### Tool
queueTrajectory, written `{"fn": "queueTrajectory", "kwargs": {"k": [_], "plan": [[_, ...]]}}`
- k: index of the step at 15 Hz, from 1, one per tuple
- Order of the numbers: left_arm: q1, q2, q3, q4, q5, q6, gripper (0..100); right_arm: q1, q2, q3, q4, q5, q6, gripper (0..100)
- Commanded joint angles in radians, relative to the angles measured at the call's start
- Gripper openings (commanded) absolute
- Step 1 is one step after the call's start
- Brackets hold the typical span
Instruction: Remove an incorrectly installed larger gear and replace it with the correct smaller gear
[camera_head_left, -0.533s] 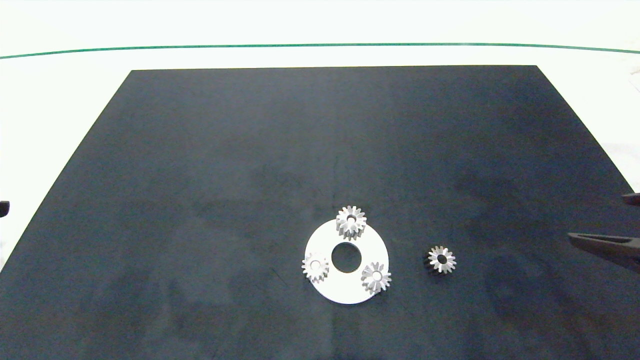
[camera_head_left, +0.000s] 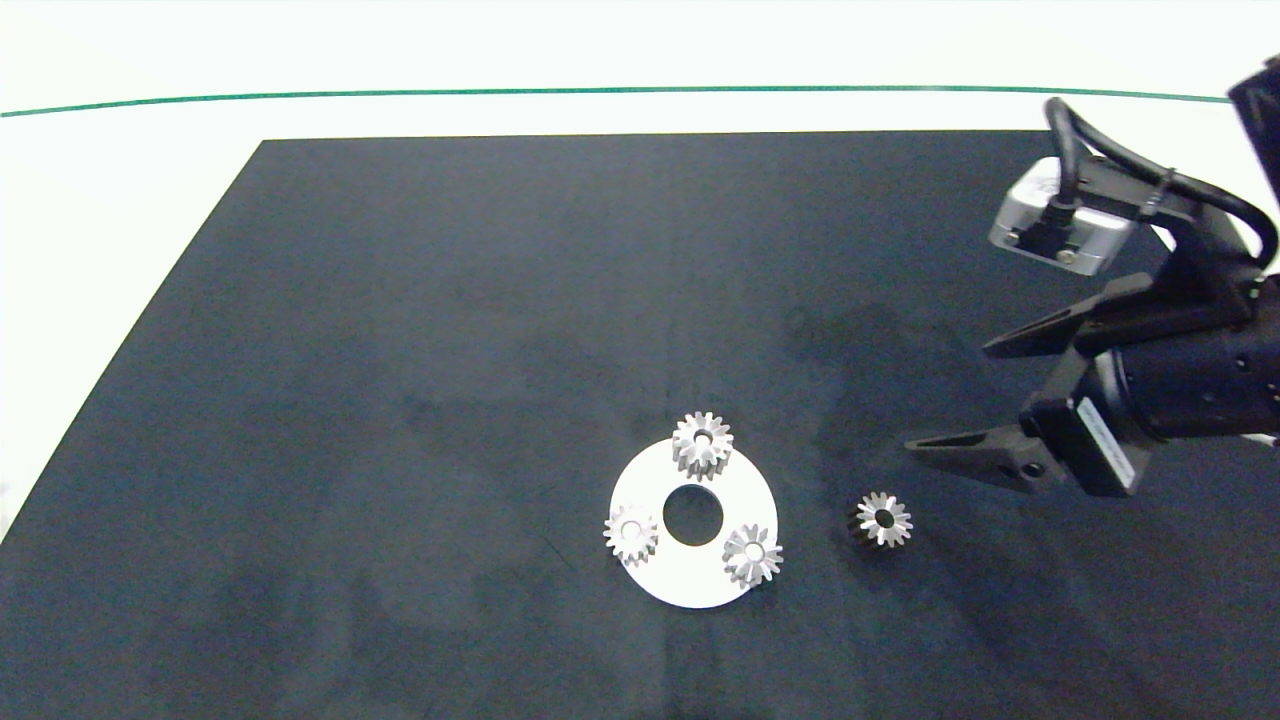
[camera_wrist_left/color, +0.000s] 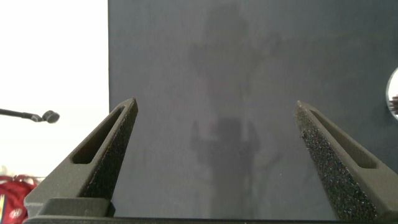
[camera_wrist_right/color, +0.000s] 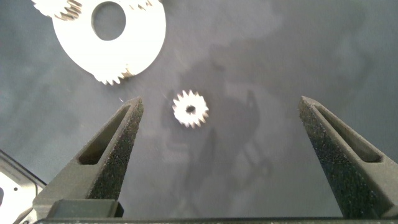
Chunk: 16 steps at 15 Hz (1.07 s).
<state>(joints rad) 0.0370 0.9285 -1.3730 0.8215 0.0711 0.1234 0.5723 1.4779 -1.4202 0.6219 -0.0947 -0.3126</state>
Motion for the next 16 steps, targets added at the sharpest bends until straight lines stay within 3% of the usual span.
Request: {"fn": "queueTrajectory", "kwargs": {"k": [1, 3, 5, 16], "plan": [[0.0, -0.025, -0.001, 0.005, 0.001, 0.001, 100, 0.098, 0.246, -0.25, 0.127, -0.062, -0.008, 100], [0.0, -0.027, -0.001, 0.005, 0.001, 0.001, 100, 0.139, 0.351, -0.387, 0.191, -0.085, -0.013, 100], [-0.002, -0.025, -0.001, 0.005, 0.001, 0.002, 100, 0.159, 0.429, -0.485, 0.243, -0.086, -0.013, 100], [-0.002, -0.025, -0.001, 0.005, 0.001, 0.005, 100, 0.178, 0.627, -0.58, 0.246, -0.085, -0.007, 100]]}}
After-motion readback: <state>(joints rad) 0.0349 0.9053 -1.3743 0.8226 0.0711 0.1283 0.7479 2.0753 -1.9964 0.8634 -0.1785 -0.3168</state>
